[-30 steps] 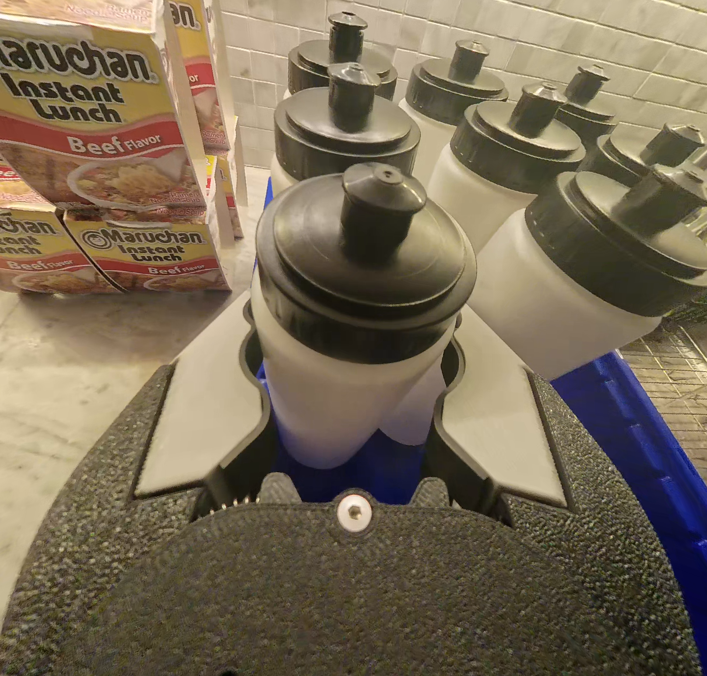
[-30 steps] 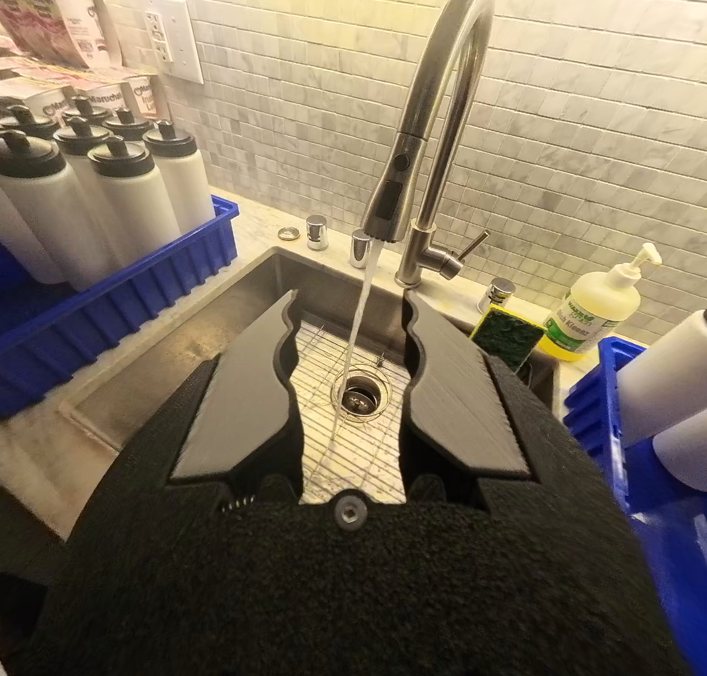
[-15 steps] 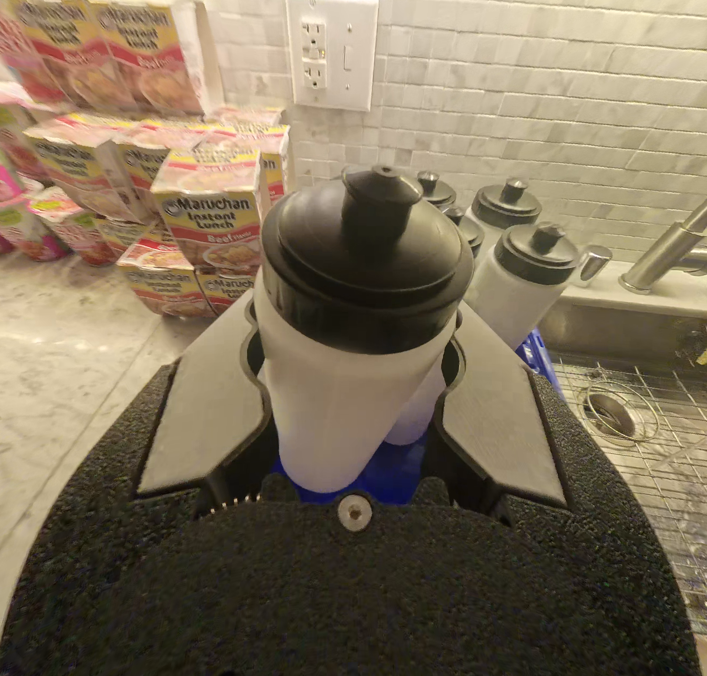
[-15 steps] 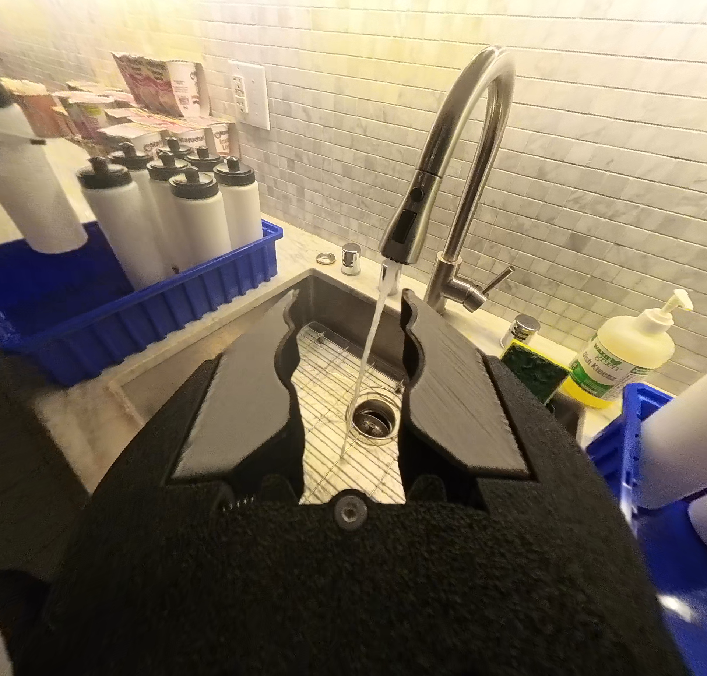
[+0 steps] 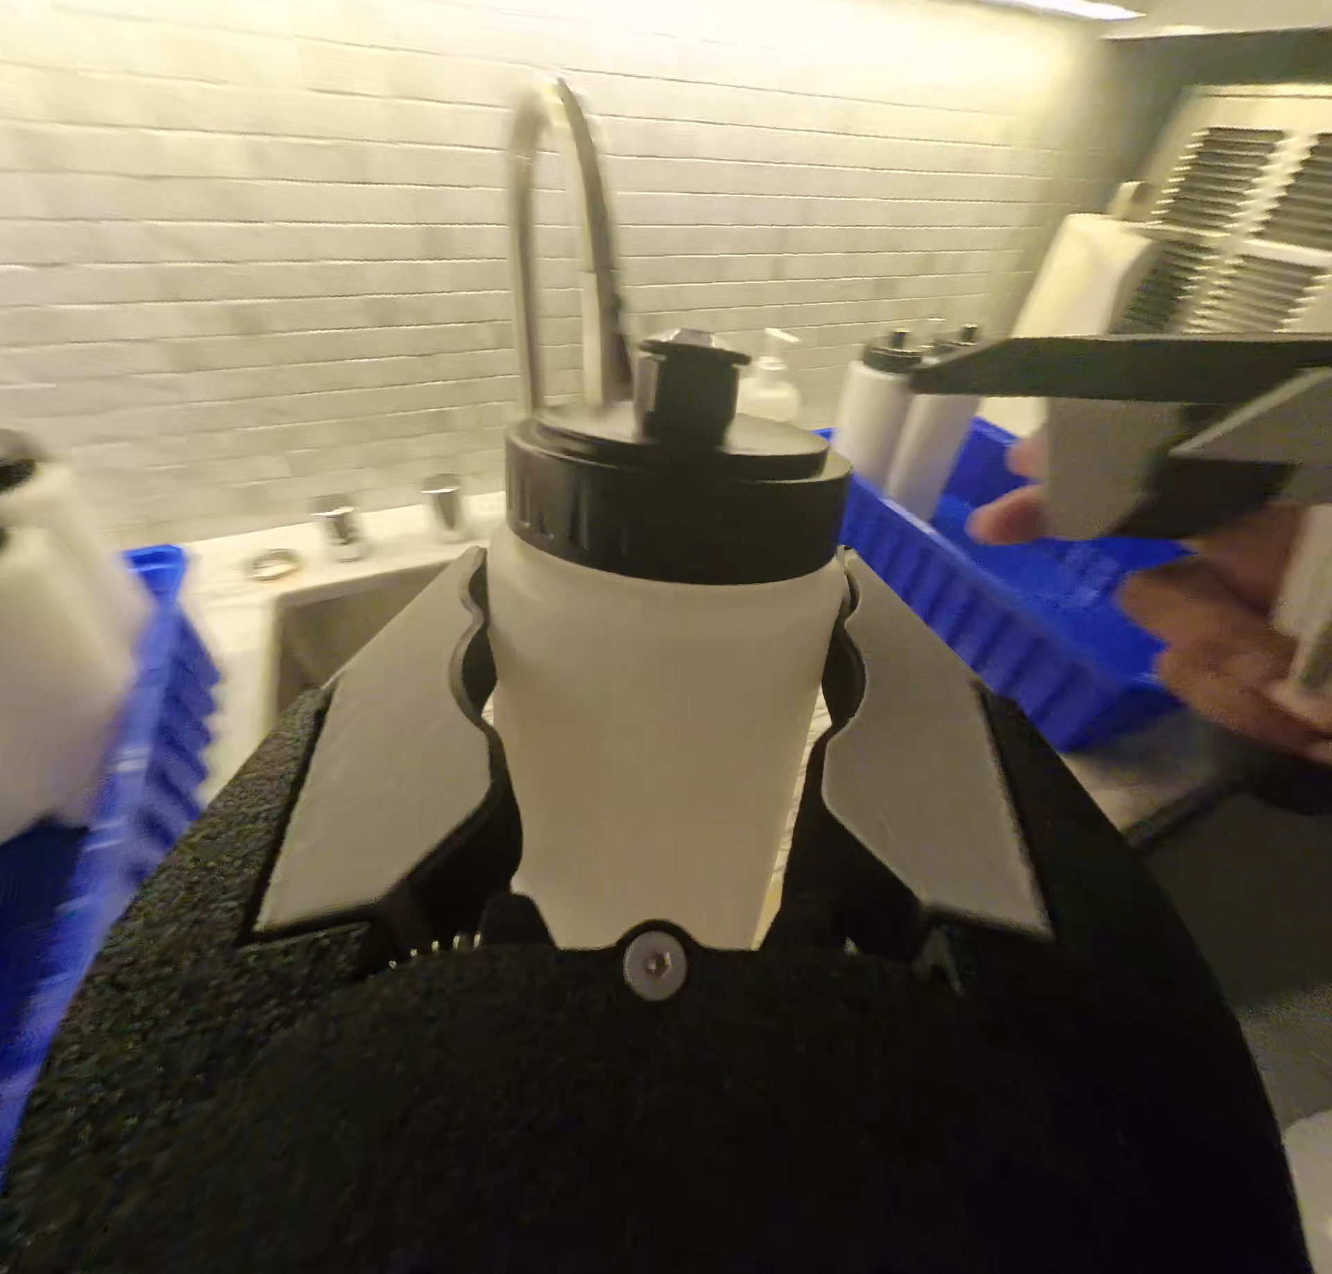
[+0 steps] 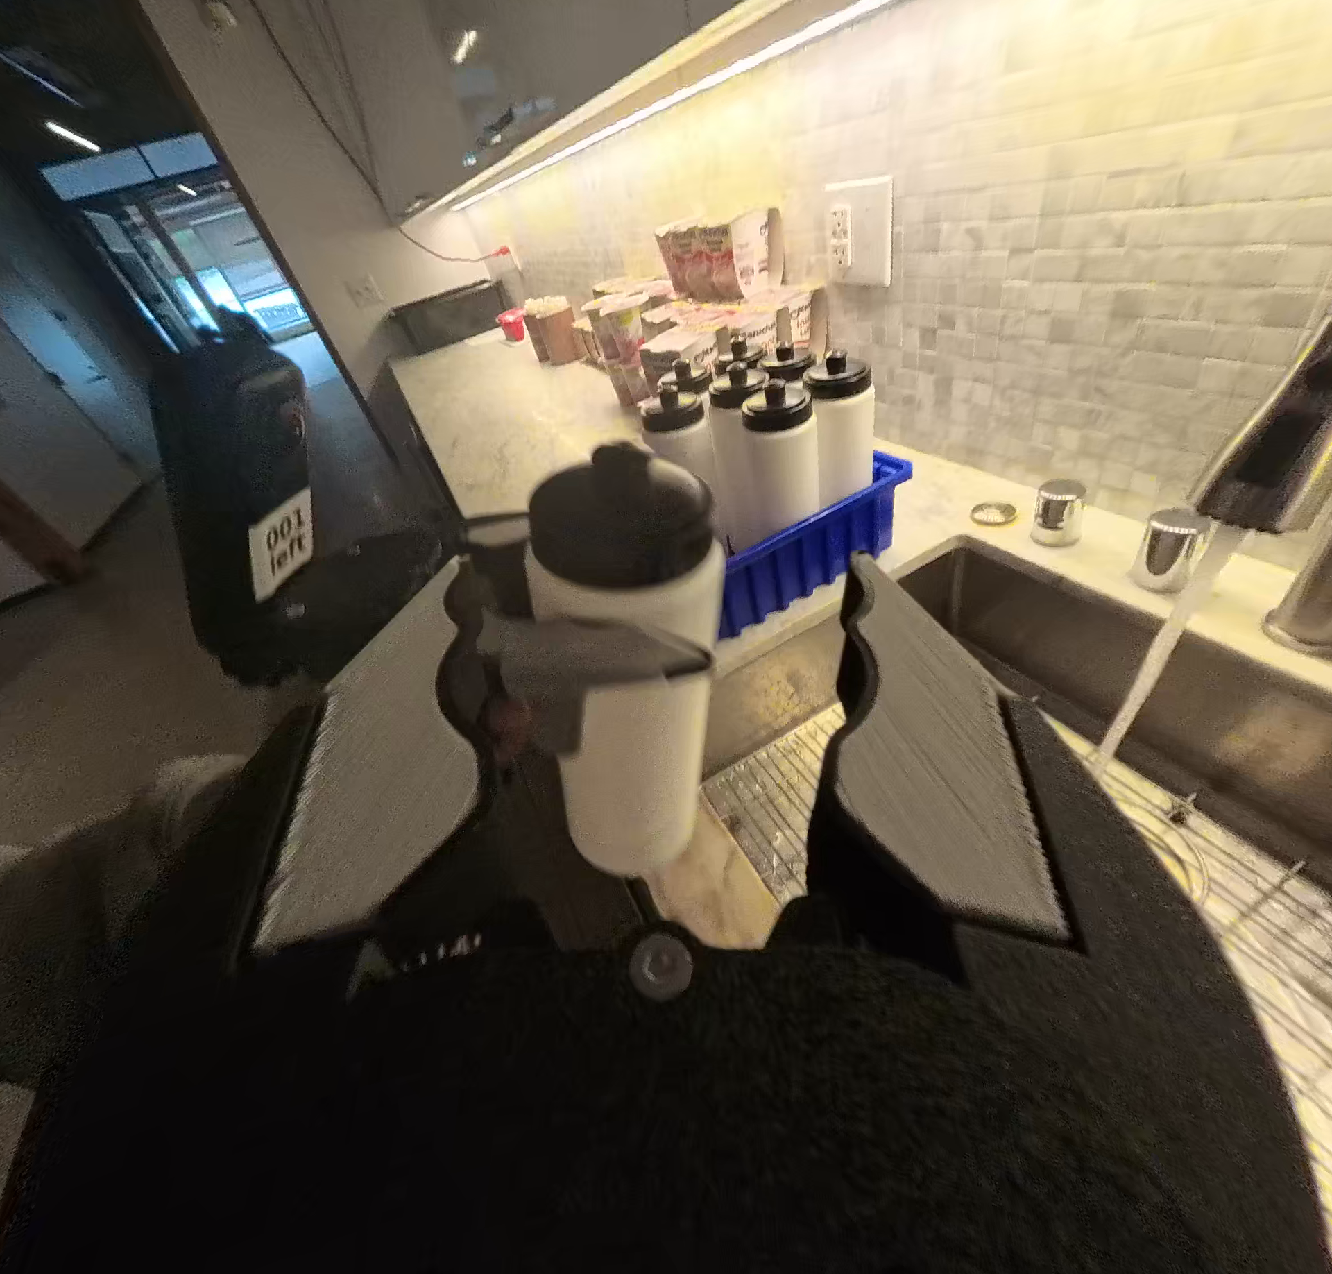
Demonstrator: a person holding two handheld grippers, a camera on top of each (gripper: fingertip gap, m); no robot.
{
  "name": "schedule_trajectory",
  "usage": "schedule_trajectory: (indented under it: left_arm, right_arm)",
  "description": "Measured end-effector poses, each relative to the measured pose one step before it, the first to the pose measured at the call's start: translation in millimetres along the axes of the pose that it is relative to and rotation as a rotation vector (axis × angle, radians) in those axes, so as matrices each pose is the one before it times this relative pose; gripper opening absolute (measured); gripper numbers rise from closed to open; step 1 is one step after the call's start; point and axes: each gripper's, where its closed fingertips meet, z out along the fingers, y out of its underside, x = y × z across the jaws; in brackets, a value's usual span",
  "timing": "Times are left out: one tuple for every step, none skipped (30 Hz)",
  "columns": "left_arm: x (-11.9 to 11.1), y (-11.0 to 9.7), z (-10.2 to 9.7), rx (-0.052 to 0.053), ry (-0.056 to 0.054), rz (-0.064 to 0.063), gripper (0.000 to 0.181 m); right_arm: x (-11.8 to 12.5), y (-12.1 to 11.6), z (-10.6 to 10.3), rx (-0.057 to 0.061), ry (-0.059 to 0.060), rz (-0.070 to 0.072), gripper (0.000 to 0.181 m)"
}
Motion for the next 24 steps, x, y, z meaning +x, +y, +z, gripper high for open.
schedule_trajectory:
  left_arm:
    - [22.89, 6.4, 8.02, 0.0049, 0.0306, -0.0073, 0.093]
    - [20.4, 6.04, 7.45, 0.0043, 0.025, 0.0008, 0.093]
    - [18.58, 5.87, 6.68, 0.0005, 0.0263, 0.0039, 0.093]
    - [16.07, 6.1, 5.98, -0.0055, 0.0266, 0.0012, 0.092]
    - [10.54, 5.94, 4.9, -0.0042, 0.016, 0.0036, 0.092]
    - [6.18, 4.92, 3.36, 0.002, 0.0089, 0.0044, 0.092]
    - [5.61, 3.9, 2.52, 0.0001, 0.0108, 0.0076, 0.092]
    - [6.7, 2.2, 2.1, 0.0045, 0.02, 0.0057, 0.092]
    - [5.25, 1.87, 1.97, 0.0009, 0.013, 0.0104, 0.092]
    - [3.65, 1.95, 1.68, -0.0049, 0.0034, 0.0204, 0.092]
    - [3.02, 1.89, 1.43, -0.0121, 0.004, 0.026, 0.092]
    - [2.44, -0.75, 0.28, -0.0011, 0.0037, 0.0223, 0.092]
    - [2.08, -1.85, -0.34, 0.0005, 0.0039, 0.018, 0.092]
    - [1.42, -1.31, -0.35, -0.0063, 0.0032, 0.0146, 0.092]
    - [0.48, -0.67, -0.5, -0.0107, -0.0015, 0.0226, 0.092]
    - [-0.12, -0.87, -1.07, -0.0092, -0.0046, 0.0292, 0.092]
    - [-1.16, -0.7, -0.91, -0.0107, -0.0058, 0.0154, 0.092]
    - [-1.81, -0.79, -1.12, -0.0068, -0.0027, 0.0085, 0.092]
    - [-1.89, -1.45, -1.17, -0.0016, 0.0015, 0.0071, 0.092]
    - [-1.58, -1.95, -0.64, 0.001, 0.0111, -0.004, 0.092]
    - [-1.25, -1.89, 0.13, -0.0027, 0.0251, -0.0196, 0.093]
    - [-1.75, -1.7, 0.08, -0.0044, 0.0237, -0.0144, 0.093]
    - [-2.83, -1.09, 0.05, -0.0059, 0.0134, 0.0057, 0.093]
    - [-2.62, 1.0, 0.46, -0.0166, 0.0194, 0.0113, 0.098]
  right_arm:
    - [1.54, 4.78, -1.79, -0.0139, 0.0113, -0.0053, 0.101]
    - [2.97, 6.95, -2.78, -0.0232, 0.0132, -0.0177, 0.102]
    - [2.3, 7.67, -3.65, -0.0263, 0.0017, -0.0134, 0.102]
    - [0.26, 5.58, -5.16, -0.0138, -0.0162, 0.0001, 0.105]
    - [5.05, 4.95, -6.21, -0.0112, 0.0078, 0.0097, 0.101]
    - [5.8, 6.23, -5.68, -0.0148, 0.0119, -0.0179, 0.098]
    - [4.08, 7.07, -4.82, -0.0215, 0.0018, -0.0088, 0.093]
    - [1.75, 4.88, -3.97, -0.01, -0.0122, 0.0169, 0.091]
    - [1.17, 4.07, -2.89, -0.0074, -0.0125, 0.0163, 0.09]
    - [0.32, 4.78, -1.76, -0.0198, -0.0118, 0.0019, 0.089]
    - [-0.57, 2.76, -1.57, -0.0128, -0.0099, -0.0023, 0.088]
    - [-2.44, 0.5, -1.35, -0.0048, -0.0191, 0.0035, 0.085]
    - [-2.69, -0.38, -1.05, -0.0024, -0.0215, 0.0063, 0.084]
    - [-0.08, -1.43, -0.99, 0.0027, -0.0042, -0.0024, 0.082]
    - [0.79, -2.04, -1.5, 0.0066, -0.0007, -0.0176, 0.074]
    - [-1.29, -0.69, -0.51, -0.004, -0.0119, -0.0291, 0.075]
    - [-0.72, -1.33, 0.52, -0.002, -0.0077, 0.0, 0.075]
    - [-0.97, -1.81, 1.03, 0.0009, -0.0083, -0.0051, 0.075]
    - [-0.9, -2.75, 0.93, 0.0058, -0.0076, -0.0078, 0.074]
    - [0.23, -3.24, 1.17, 0.0051, -0.006, 0.0013, 0.074]
    - [0.58, -3.01, 1.4, -0.0023, -0.013, -0.0024, 0.075]
    - [1.63, -4.33, 1.22, -0.0015, -0.0166, 0.0049, 0.075]
    - [2.45, -8.34, 0.28, 0.0163, -0.02, 0.0128, 0.074]
    - [1.08, -9.88, -0.21, 0.0158, -0.0379, 0.0145, 0.074]
